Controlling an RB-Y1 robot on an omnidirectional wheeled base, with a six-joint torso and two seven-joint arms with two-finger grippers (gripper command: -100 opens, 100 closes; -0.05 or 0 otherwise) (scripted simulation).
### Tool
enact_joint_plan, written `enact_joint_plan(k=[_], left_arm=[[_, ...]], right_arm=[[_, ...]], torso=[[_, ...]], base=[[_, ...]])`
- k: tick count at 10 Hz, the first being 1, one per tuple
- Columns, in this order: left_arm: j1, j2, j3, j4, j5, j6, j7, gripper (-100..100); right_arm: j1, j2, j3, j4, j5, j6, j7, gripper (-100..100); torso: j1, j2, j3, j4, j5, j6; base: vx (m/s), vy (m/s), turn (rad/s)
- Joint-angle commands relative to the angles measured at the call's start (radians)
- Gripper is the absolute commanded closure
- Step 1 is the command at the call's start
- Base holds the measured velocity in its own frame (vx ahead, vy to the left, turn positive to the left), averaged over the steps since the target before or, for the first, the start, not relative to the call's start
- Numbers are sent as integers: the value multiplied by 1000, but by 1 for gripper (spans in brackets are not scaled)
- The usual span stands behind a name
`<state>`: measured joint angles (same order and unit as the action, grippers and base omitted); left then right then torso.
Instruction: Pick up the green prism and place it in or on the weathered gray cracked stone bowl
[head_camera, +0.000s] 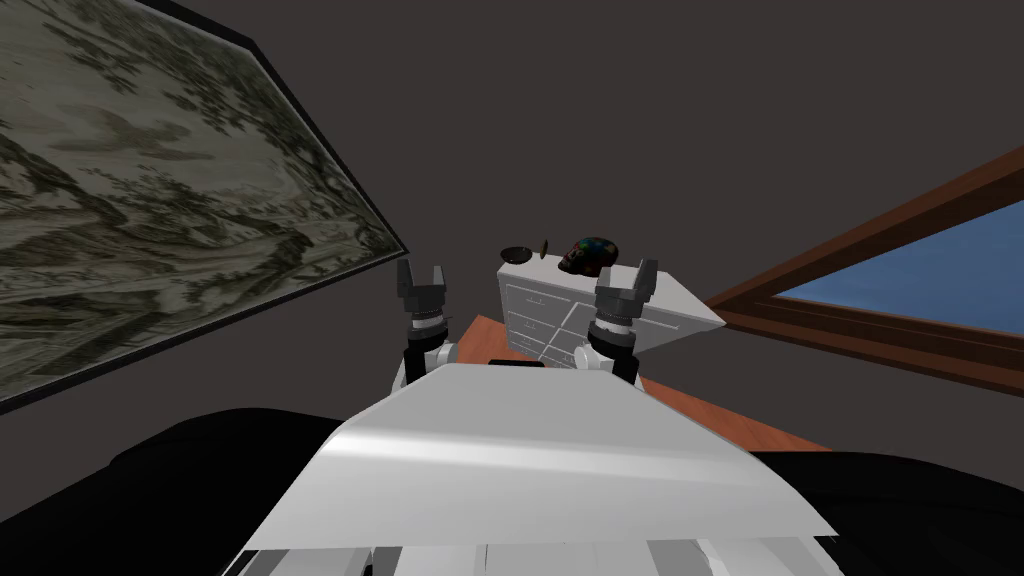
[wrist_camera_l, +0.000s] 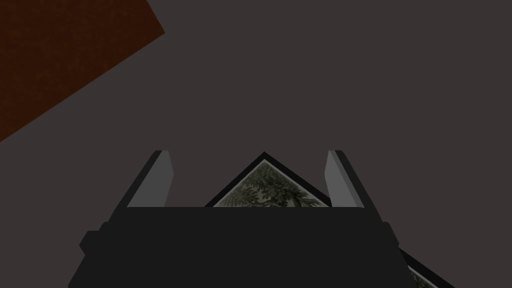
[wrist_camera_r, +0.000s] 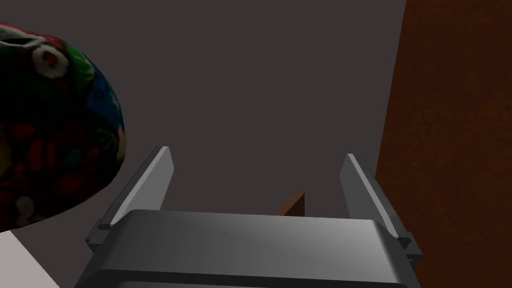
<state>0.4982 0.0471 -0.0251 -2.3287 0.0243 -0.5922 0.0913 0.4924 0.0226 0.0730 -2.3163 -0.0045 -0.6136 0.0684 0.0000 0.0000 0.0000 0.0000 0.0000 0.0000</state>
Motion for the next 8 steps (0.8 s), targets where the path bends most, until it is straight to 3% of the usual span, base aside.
enact_joint_plan(k=[1, 4, 5, 7, 8], left_arm=[[0, 0, 0, 0, 0, 0, 0, 0], [0, 0, 0, 0, 0, 0, 0, 0], [0, 0, 0, 0, 0, 0, 0, 0], [0, 0, 0, 0, 0, 0, 0, 0], [0, 0, 0, 0, 0, 0, 0, 0]], right_arm=[[-25, -46, -11, 3, 4, 37, 29, -100], [-86, -103, -38, 16, 17, 121, 100, -100], [-86, -103, -38, 16, 17, 133, 100, -100], [-146, -133, -63, 31, 29, 202, 164, -100], [-146, -133, -63, 31, 29, 227, 167, -100]], torso=[[0, 0, 0, 0, 0, 0], [5, 5, 3, 1, 1, 0], [5, 4, 2, 1, 1, 0], [2, 1, 1, 0, 0, 0], [2, 1, 1, 0, 0, 0]], base=[[-59, 41, 33], [-79, 74, 28], [-20, 40, 9], [-22, 29, 17], [-23, 23, 7]])
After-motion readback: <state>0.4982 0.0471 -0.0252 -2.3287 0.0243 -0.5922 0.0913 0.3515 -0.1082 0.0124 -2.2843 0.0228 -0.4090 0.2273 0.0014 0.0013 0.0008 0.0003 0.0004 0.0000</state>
